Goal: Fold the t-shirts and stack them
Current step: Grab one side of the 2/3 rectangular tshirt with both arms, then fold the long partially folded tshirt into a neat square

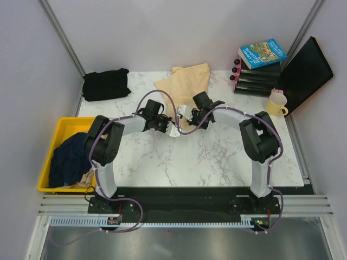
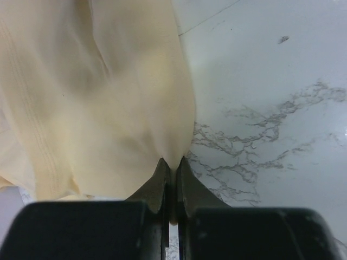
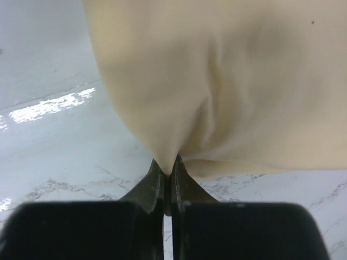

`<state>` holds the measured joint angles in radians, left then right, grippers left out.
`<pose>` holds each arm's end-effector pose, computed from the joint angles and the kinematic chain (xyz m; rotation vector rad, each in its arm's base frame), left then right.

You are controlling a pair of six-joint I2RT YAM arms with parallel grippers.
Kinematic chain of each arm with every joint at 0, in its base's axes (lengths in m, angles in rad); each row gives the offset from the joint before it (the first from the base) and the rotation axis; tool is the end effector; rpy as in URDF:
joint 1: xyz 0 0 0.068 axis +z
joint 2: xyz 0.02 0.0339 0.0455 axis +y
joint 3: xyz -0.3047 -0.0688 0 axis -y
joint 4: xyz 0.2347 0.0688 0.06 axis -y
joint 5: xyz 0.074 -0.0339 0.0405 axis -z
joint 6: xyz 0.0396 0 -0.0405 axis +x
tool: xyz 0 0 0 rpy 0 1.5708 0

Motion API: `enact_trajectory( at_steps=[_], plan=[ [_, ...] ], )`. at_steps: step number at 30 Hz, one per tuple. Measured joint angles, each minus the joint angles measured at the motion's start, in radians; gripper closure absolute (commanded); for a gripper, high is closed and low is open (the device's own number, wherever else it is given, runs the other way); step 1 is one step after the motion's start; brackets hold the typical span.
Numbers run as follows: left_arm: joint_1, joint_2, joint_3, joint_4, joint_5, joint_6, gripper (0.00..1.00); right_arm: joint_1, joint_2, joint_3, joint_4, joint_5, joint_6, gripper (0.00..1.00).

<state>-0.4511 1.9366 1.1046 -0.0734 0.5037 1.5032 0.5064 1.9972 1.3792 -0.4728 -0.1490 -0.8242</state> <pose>0.3503 -0.1909 0.1794 2.0424 1.1290 -0.1139 0.3682 0.2110 0.2035 -1.6698 2.0499 0.0925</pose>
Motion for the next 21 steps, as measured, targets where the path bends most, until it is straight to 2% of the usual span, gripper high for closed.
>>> enact_trajectory(
  at_steps=[6, 14, 21],
  plan=[
    [-0.003, -0.079, 0.002, -0.166, 0.023, 0.001, 0.98, 0.004, -0.037, 0.021, -0.128, -0.051, -0.038, 1.0],
    [-0.016, -0.33, 0.042, -0.488, 0.085, -0.002, 0.98, 0.028, -0.237, 0.026, -0.355, -0.158, -0.098, 1.0],
    [-0.021, -0.483, 0.089, -0.698, 0.178, -0.001, 0.98, 0.032, -0.351, 0.068, -0.528, -0.266, -0.121, 1.0]
  ],
)
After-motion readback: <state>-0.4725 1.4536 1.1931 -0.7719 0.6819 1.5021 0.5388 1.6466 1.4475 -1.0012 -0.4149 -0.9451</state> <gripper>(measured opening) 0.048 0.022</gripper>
